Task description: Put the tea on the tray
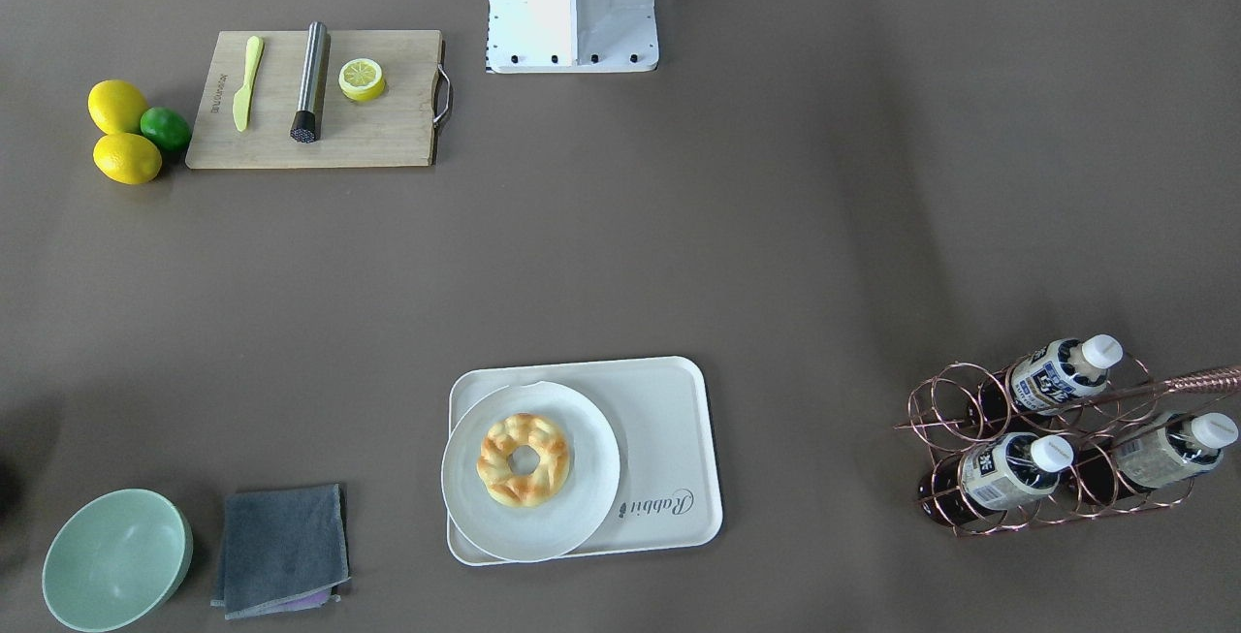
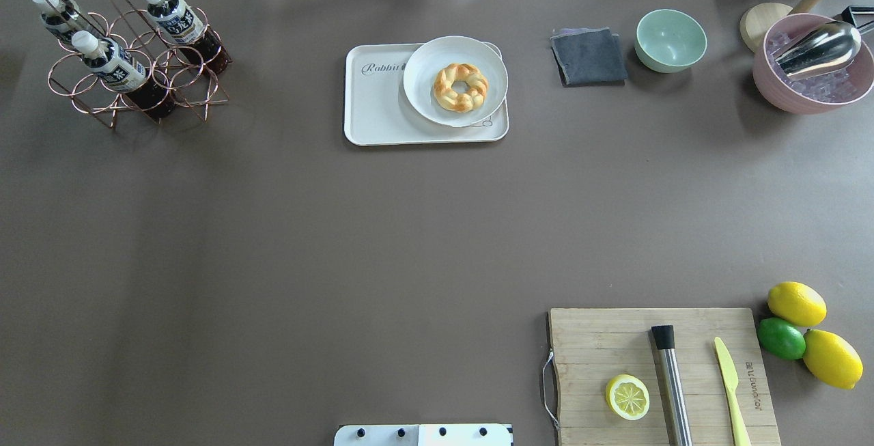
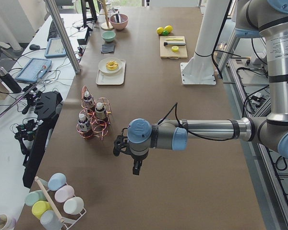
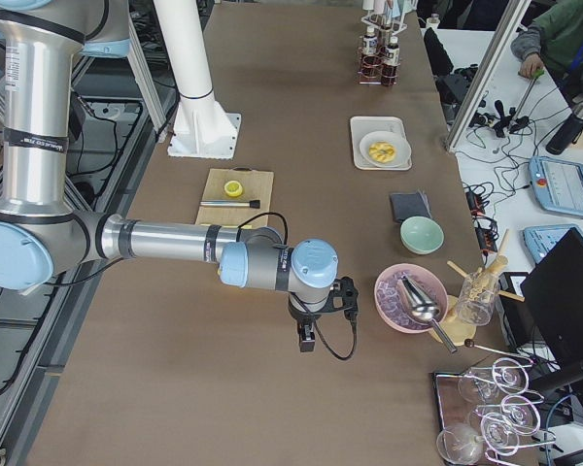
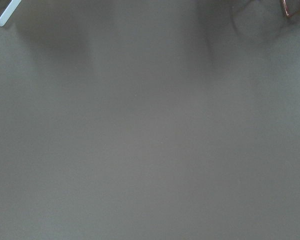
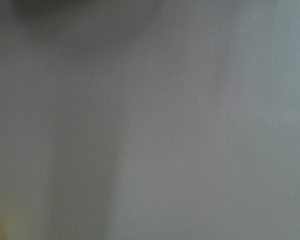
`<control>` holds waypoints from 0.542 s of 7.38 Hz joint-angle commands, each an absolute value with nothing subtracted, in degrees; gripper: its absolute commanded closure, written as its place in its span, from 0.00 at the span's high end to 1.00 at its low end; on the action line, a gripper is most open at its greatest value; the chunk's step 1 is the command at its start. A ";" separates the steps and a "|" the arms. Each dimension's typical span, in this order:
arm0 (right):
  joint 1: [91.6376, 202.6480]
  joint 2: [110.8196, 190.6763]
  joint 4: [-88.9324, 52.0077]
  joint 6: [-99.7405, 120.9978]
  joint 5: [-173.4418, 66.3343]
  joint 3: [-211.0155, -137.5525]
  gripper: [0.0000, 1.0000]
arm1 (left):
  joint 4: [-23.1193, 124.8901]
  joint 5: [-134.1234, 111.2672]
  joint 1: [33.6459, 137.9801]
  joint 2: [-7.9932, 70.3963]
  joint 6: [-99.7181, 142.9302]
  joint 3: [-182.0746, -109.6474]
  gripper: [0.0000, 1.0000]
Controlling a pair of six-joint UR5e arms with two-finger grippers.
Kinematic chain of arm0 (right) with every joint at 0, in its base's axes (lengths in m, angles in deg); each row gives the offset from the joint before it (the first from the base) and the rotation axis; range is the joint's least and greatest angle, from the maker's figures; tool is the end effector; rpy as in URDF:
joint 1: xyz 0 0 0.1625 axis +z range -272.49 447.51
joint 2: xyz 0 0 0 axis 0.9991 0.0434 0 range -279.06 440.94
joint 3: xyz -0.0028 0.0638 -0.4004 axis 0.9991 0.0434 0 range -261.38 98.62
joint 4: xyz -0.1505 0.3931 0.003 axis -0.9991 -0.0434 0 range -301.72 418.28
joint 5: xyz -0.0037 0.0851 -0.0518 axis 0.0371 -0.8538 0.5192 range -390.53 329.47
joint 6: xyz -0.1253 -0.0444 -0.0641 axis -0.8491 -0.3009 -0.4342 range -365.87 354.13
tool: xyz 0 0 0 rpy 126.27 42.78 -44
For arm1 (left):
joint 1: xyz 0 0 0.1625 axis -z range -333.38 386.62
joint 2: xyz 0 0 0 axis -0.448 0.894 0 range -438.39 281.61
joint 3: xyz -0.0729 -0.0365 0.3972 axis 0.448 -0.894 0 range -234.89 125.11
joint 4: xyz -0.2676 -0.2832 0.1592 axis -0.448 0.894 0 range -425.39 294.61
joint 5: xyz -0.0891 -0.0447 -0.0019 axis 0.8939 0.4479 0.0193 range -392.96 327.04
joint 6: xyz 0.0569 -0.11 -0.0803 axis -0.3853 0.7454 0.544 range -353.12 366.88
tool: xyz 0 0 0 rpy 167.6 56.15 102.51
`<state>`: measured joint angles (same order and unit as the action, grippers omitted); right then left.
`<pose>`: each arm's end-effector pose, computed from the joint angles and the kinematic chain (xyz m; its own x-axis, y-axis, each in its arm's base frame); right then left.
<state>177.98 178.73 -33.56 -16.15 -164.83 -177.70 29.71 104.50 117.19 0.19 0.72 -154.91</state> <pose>0.0338 -0.4374 0.6856 0.7053 -0.1327 0.6963 0.1196 0.9905 0.0677 -0.0288 -0.4245 0.6628 0.6736 0.1476 -0.7242 -0.0627 0.9877 0.1430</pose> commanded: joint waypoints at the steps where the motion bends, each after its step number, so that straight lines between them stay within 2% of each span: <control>1: 178.04 178.76 -33.56 -16.16 -164.83 -177.70 1.00 | 29.88 105.02 117.14 -0.95 0.72 -155.35 1.00; 4: 177.95 178.76 -33.56 -16.16 -164.83 -177.62 1.00 | 29.88 105.38 117.14 -1.14 0.72 -156.58 1.00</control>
<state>178.03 178.76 -33.56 -16.16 -164.83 -177.70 29.84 105.26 117.15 -0.99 0.72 -156.20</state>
